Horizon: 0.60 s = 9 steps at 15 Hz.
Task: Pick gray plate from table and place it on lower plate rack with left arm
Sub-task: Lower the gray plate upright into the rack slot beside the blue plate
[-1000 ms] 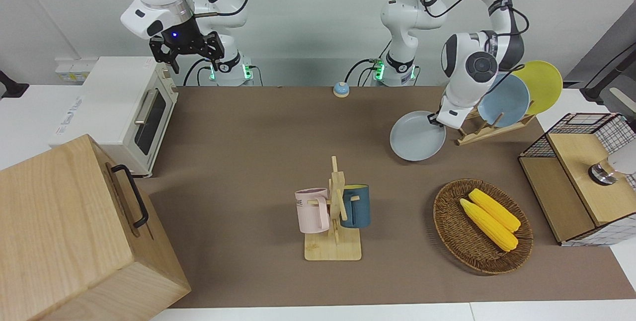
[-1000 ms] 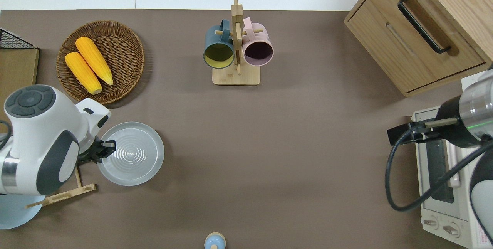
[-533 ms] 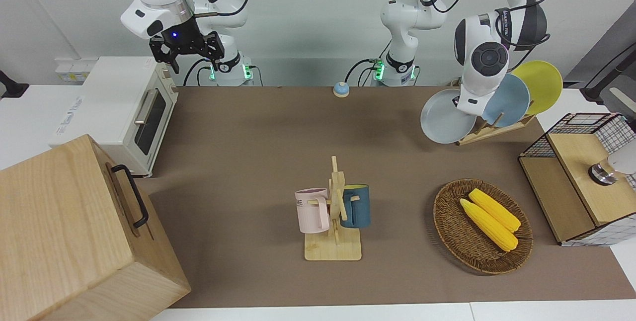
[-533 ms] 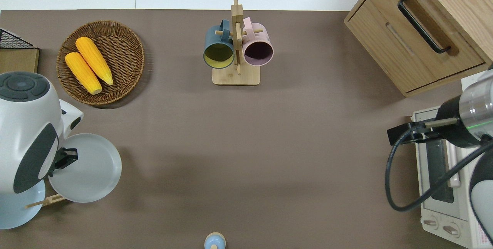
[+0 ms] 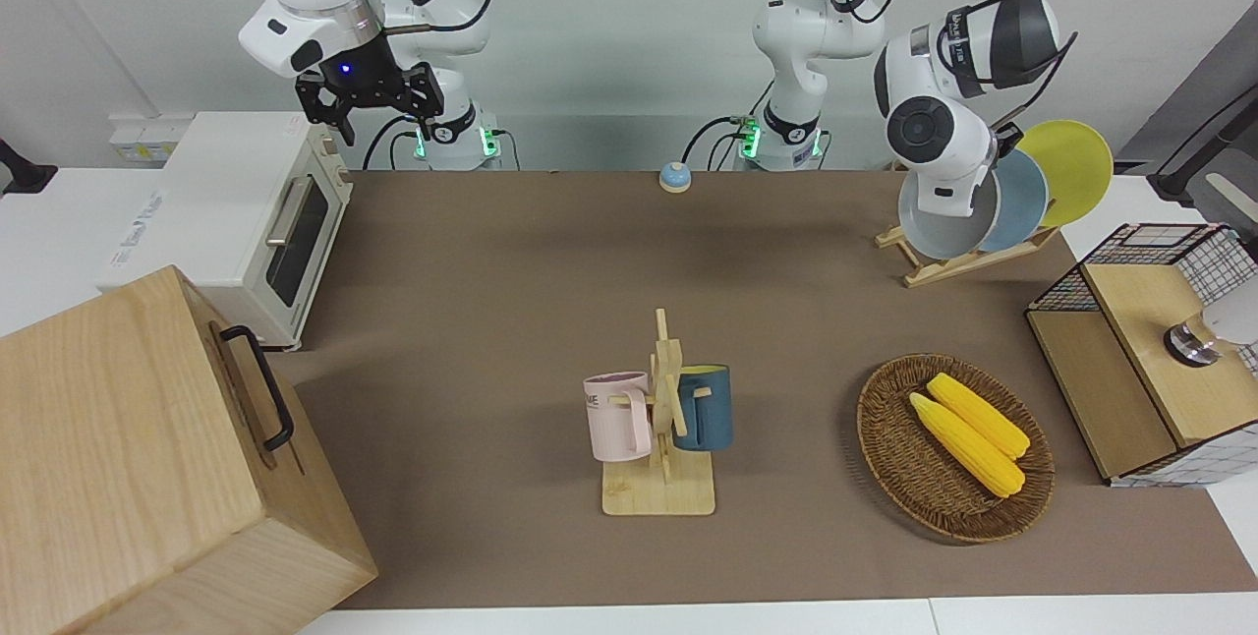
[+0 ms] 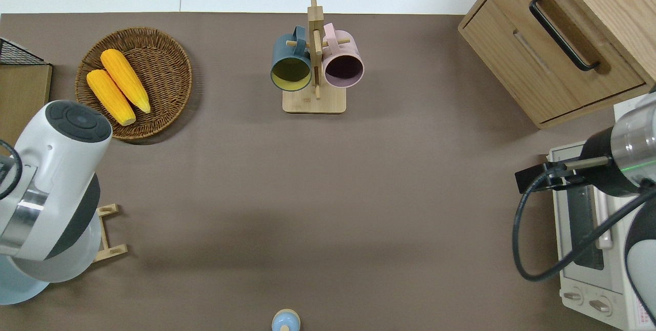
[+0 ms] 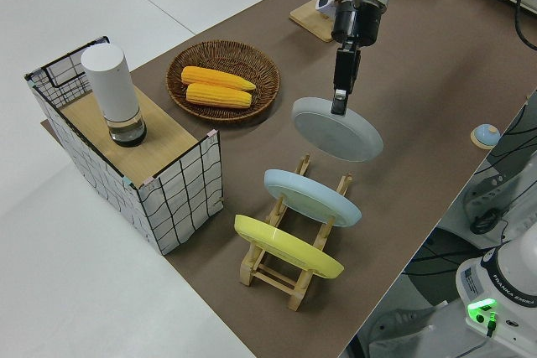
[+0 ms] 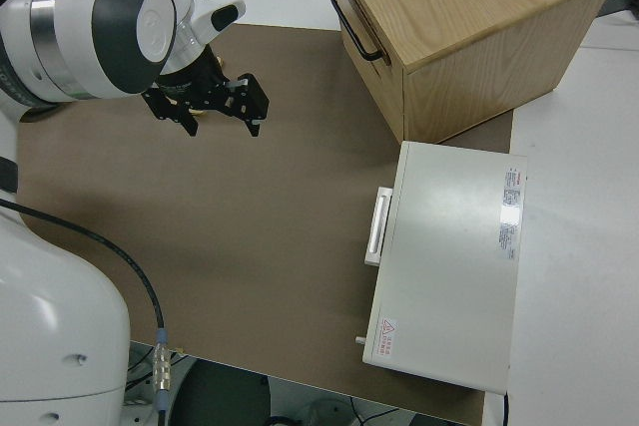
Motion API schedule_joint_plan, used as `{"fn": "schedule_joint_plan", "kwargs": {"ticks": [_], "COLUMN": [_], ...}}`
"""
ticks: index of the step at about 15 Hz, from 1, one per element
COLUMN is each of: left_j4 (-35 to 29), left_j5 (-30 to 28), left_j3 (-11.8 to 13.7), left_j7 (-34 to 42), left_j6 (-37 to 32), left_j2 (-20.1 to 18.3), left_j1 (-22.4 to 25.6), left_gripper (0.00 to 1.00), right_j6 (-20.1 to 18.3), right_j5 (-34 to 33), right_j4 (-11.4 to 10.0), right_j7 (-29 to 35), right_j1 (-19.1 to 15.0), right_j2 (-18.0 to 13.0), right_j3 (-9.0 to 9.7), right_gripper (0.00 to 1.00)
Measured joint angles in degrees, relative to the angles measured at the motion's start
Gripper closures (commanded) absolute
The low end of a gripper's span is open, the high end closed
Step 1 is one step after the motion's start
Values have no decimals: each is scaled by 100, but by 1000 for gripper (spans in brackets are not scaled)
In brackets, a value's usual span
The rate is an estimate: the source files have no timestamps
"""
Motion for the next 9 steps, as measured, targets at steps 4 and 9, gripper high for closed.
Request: {"fn": "schedule_joint_plan", "kwargs": {"ticks": [4, 9], "left_j4": [-14, -87], "left_j5": [129, 134], "left_j3": [-58, -55], "left_j7": [-637, -1203], "left_j6": [-213, -235], "left_j2": [83, 340], "left_j1": [-34, -34], "left_gripper": [1000, 1000], "right_j6": [0, 0], "right_j5": [0, 0], "right_j4": [0, 0], "right_j7": [0, 0], "right_j1": [0, 0], "right_j2": [0, 0], "right_j3": [0, 0], "right_gripper": [13, 11]}}
